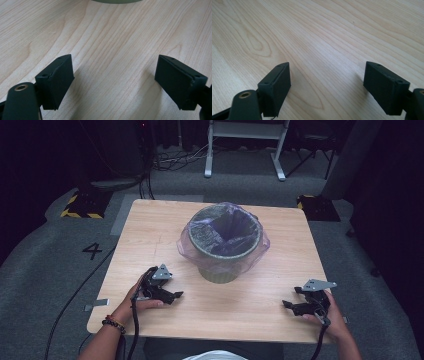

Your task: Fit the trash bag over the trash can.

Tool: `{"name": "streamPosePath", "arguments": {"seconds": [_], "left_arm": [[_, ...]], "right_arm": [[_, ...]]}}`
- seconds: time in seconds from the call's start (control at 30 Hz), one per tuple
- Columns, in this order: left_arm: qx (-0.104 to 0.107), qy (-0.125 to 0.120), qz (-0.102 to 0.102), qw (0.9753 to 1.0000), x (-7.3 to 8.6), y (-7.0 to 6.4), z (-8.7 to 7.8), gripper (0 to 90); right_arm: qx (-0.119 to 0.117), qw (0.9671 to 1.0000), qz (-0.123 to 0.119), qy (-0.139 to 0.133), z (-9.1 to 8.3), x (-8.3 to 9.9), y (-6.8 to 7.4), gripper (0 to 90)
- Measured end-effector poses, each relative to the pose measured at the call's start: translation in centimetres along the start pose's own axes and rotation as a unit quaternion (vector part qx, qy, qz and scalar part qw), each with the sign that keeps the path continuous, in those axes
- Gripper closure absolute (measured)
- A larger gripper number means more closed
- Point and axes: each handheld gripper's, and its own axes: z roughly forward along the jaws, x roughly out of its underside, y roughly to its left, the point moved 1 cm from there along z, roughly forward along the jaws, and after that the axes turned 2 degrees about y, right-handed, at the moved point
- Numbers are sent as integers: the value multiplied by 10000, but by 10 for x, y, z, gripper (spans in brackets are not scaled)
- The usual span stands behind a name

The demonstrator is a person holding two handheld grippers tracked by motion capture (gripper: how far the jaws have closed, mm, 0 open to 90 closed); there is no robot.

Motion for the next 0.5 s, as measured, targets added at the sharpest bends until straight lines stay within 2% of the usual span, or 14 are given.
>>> {"name": "streamPosePath", "arguments": {"seconds": [0.23,0.3,0.5], "left_arm": [[-4,1,3,10000,0,0,0,151],[0,1,-4,10000,0,0,0,151],[12,6,1,10000,0,0,0,150]], "right_arm": [[234,9988,341,-245,-7,14,-10,209],[368,9979,449,-300,-8,16,-13,205],[651,9947,736,-309,-12,22,-20,200]]}}
